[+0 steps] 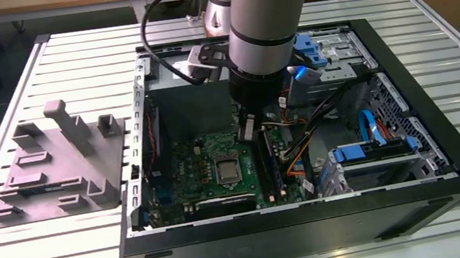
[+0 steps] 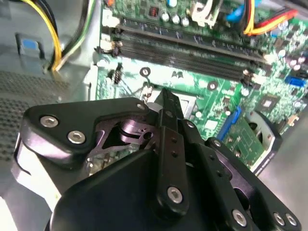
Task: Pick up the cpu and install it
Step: 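Install the first cpu locking lever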
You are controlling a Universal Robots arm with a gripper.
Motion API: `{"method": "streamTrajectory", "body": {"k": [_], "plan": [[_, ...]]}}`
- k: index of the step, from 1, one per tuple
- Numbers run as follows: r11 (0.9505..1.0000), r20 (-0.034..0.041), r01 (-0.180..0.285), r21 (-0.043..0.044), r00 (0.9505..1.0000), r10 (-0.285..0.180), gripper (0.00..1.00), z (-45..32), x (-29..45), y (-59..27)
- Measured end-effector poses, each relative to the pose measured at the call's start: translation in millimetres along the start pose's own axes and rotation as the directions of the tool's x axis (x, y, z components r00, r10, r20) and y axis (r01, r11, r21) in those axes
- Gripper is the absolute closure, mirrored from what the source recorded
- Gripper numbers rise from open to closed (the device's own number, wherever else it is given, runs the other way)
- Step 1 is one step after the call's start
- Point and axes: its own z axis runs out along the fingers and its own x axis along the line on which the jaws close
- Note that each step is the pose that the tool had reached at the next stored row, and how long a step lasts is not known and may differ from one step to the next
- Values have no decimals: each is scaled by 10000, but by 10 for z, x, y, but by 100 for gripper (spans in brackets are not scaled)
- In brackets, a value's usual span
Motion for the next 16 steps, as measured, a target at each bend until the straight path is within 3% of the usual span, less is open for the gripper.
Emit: {"method": "streamTrajectory", "body": {"k": [7, 16], "plan": [[10000, -1, -2, 0, 10000, 2, 89, -2, -179, -28], [10000, -1, 1, 0, 10000, -1, 89, 22, -382, 35]]}}
